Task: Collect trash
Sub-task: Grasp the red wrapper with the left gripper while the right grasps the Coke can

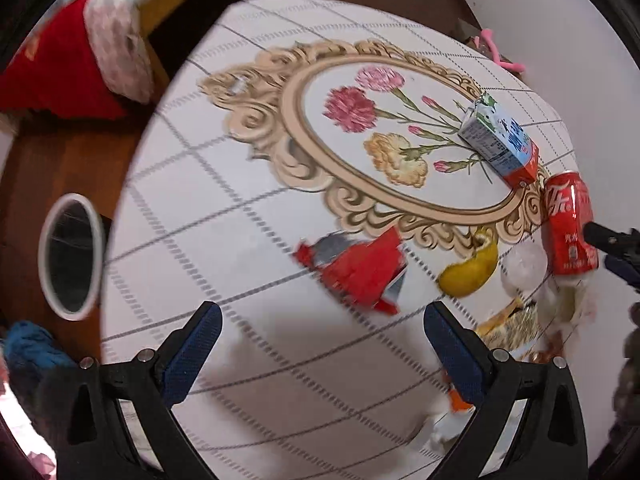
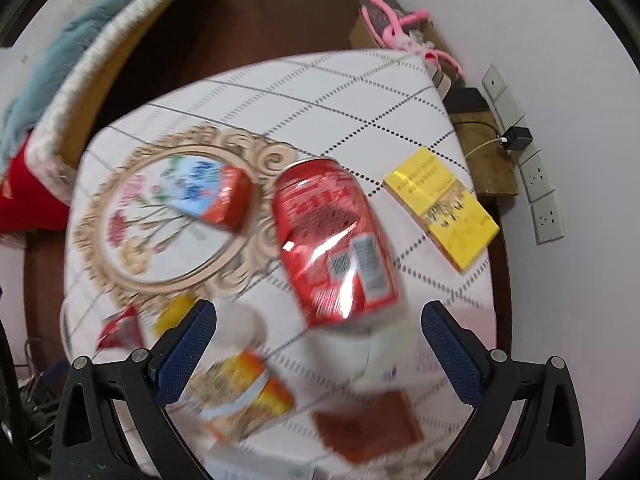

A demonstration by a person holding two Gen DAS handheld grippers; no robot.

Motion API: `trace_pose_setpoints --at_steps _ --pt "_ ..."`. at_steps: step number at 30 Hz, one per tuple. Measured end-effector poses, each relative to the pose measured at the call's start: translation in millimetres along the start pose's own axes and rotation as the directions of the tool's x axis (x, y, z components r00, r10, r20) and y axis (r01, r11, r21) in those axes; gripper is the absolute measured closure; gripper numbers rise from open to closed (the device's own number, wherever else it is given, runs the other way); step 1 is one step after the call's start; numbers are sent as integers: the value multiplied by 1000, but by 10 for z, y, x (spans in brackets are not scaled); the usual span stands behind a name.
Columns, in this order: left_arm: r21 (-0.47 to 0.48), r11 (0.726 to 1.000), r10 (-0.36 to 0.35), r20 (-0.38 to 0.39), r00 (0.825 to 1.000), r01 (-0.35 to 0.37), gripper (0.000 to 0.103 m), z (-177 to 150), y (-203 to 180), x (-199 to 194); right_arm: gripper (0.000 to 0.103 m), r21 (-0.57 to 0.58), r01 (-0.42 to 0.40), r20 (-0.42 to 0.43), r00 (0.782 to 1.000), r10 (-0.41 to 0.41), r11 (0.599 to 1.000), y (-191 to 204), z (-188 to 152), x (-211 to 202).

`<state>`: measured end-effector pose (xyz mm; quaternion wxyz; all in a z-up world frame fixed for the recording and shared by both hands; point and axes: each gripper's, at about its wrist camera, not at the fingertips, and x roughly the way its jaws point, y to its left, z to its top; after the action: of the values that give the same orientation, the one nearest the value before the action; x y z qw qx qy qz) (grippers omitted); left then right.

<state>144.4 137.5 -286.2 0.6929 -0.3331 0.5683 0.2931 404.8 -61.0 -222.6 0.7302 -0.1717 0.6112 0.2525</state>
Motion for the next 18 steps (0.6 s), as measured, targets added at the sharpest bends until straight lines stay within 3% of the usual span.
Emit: trace_pose_setpoints --at_steps 2,4,6,8,9,12,14,18 --pt "6 999 -31 -14 999 31 2 46 -68 87 0 0 19 -11 1000 -19 1000 -12 65 156" --pt "15 999 -35 -15 999 36 11 81 -148 150 0 -4 33 -23 999 -34 999 -20 149 313" --pt "22 999 -27 -16 1000 28 36 123 -203 203 0 -8 45 -39 998 -45 999 -1 198 404" --pt "38 999 3 1 1000 -3 49 134 -266 194 0 -3 46 -58 997 -46 999 -7 249 517" --pt "51 999 8 19 1000 -9 63 135 -291 175 0 0 54 -66 996 -54 999 -9 265 566" --pt "90 995 45 40 998 -48 71 100 -355 114 2 -14 64 -74 995 -65 998 5 290 666" --pt "123 987 92 70 993 -100 73 46 -389 45 17 -24 59 -73 996 -61 998 20 284 700" --pt "156 976 134 118 984 -152 75 -5 -422 -116 17 -30 52 -66 996 -53 998 25 222 673"
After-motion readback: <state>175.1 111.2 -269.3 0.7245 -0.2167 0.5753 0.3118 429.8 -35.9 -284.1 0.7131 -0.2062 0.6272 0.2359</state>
